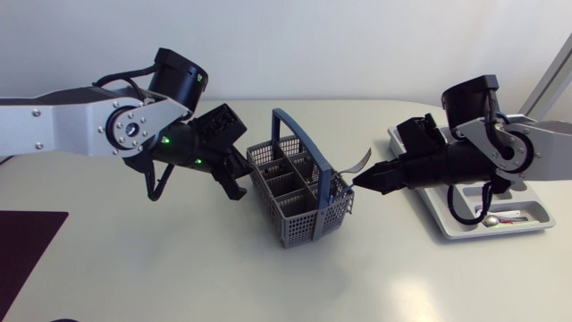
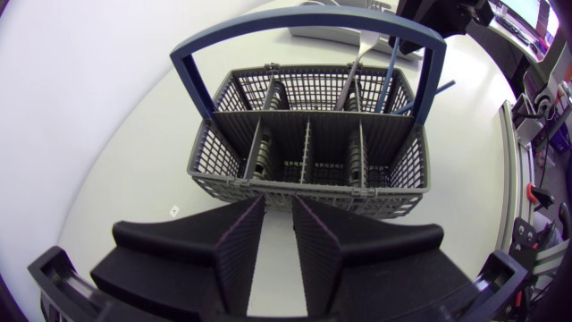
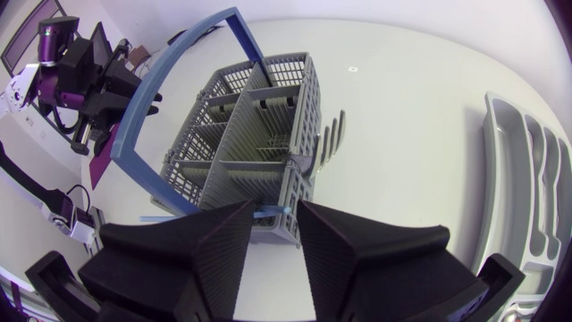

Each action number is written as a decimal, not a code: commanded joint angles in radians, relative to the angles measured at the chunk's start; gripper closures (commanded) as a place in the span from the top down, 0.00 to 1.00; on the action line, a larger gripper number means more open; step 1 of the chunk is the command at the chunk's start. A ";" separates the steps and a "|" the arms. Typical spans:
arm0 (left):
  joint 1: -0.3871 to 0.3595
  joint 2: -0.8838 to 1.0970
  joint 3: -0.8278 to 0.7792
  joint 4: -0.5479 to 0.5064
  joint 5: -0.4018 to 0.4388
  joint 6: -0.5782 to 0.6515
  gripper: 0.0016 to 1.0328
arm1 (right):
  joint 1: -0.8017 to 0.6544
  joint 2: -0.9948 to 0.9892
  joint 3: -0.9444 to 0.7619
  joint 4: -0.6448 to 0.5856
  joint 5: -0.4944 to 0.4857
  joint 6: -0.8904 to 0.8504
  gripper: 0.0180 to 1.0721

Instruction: Sort the cutlery from the basket into the organizer compartments.

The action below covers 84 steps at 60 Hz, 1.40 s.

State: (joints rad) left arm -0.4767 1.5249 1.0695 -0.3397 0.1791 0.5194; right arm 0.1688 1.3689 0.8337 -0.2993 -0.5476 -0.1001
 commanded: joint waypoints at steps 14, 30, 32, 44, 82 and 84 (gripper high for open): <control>-0.030 -0.017 -0.054 0.005 0.005 -0.022 0.24 | 0.046 0.045 -0.030 0.062 0.035 0.057 0.23; -0.040 -0.019 -0.059 0.007 0.005 -0.027 0.24 | 0.060 0.059 -0.042 0.075 0.052 0.059 0.18; -0.043 -0.019 -0.057 0.007 0.005 -0.027 0.24 | 0.063 0.061 -0.042 0.077 0.052 0.059 0.18; -0.048 -0.019 -0.057 0.007 0.005 -0.032 0.24 | 0.086 0.061 -0.042 0.088 0.075 0.059 0.05; -0.057 -0.014 -0.063 0.016 -0.020 -0.024 0.24 | 0.144 -0.168 0.226 -0.290 0.236 -0.073 0.05; -0.059 -0.014 -0.063 0.016 -0.020 -0.022 0.24 | 0.140 -0.174 0.252 -0.317 0.236 -0.082 0.05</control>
State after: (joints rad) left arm -0.5270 1.5211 1.0309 -0.3313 0.1600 0.5114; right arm 0.3130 1.2190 1.0195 -0.5682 -0.3164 -0.1452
